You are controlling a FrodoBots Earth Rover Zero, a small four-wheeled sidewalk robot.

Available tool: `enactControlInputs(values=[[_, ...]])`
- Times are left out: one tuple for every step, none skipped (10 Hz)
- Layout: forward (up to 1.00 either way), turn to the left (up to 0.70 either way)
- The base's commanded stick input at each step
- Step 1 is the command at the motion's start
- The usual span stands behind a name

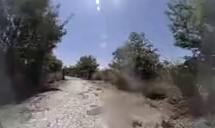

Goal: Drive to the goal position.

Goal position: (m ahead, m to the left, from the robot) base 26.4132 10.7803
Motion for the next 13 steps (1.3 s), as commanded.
enactControlInputs(values=[[0.70, 0.00], [0.70, 0.09], [0.70, 0.14], [0.70, 0.14], [0.70, 0.14], [0.70, 0.14], [0.70, 0.14], [0.70, 0.14], [0.70, 0.14], [0.70, 0.14], [0.70, 0.14], [0.70, 0.08], [0.70, 0.00]])
